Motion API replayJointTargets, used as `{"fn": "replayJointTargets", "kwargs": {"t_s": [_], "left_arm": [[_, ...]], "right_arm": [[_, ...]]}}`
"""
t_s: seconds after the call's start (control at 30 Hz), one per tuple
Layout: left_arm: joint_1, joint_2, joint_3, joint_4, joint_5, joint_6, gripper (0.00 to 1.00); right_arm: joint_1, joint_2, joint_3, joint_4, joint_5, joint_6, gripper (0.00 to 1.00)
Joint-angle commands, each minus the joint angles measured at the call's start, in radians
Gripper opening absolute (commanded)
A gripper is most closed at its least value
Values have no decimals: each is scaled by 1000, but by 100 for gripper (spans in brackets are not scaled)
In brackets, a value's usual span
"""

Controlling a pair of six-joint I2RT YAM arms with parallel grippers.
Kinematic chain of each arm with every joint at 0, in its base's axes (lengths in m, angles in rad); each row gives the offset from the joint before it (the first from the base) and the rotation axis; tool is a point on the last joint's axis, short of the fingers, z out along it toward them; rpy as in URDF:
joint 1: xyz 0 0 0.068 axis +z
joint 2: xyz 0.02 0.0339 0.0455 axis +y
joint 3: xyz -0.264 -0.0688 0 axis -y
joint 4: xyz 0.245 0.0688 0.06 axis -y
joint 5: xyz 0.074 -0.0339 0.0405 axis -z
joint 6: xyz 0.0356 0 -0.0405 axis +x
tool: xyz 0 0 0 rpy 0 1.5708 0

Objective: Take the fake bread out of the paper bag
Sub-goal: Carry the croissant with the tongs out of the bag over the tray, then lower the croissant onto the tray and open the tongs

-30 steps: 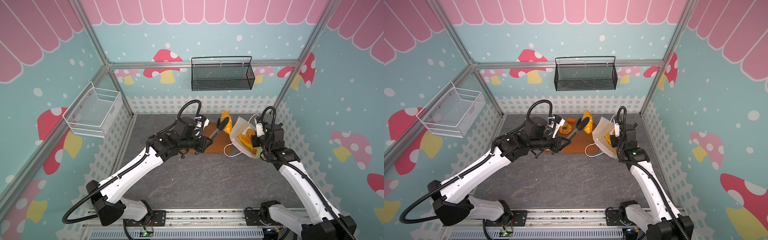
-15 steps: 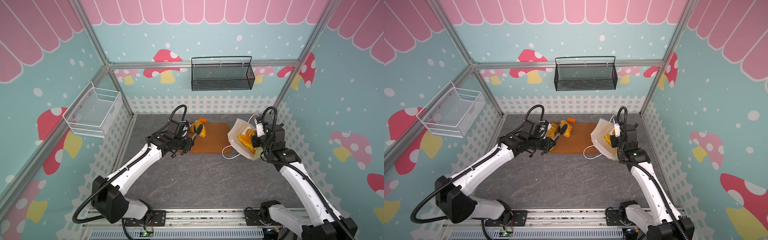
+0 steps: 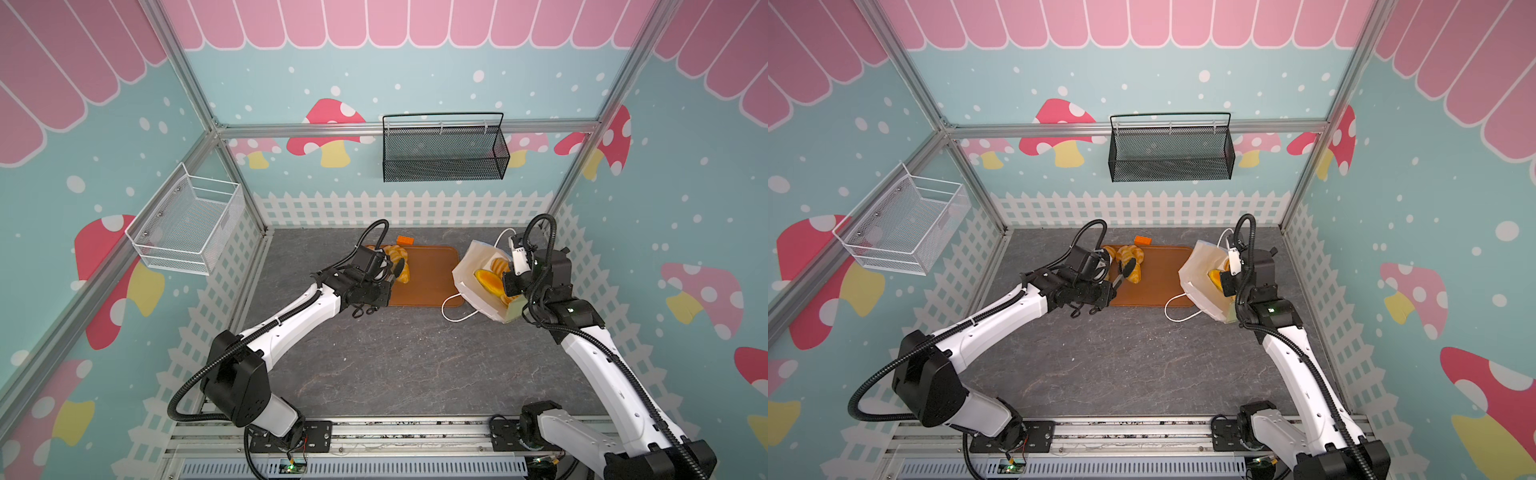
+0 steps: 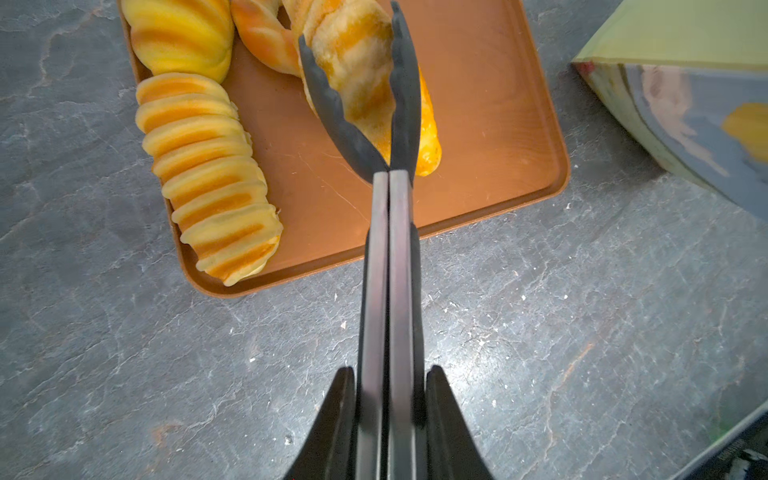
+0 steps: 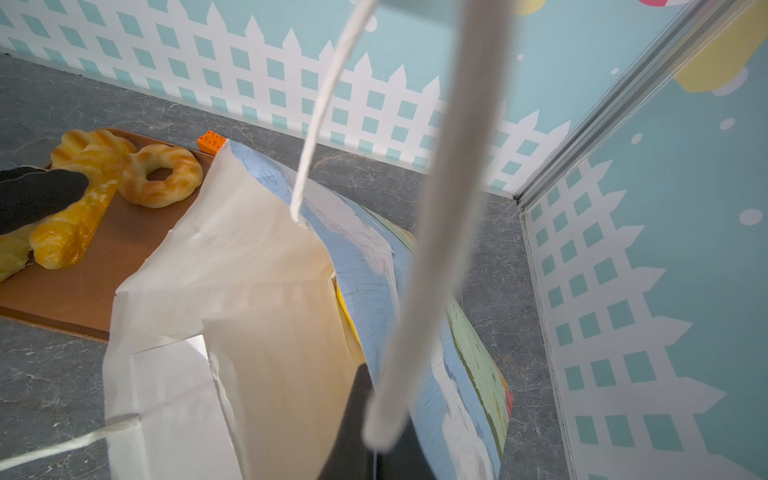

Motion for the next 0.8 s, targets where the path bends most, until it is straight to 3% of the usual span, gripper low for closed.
{"fn": "replayJointTargets", "kwargs": {"t_s": [0.0, 0.53, 0.77], "left_arm": [[-29, 31, 38, -4, -94, 6, 0], [-105, 131, 124, -136, -318, -90, 0], [-118, 179, 168, -165, -327, -97, 0]], "right_arm": [[1, -18, -1, -4, 0, -17, 0], [1, -23, -36, 12, -6, -36, 0], [1, -27, -39, 14, 5, -52, 0]]}}
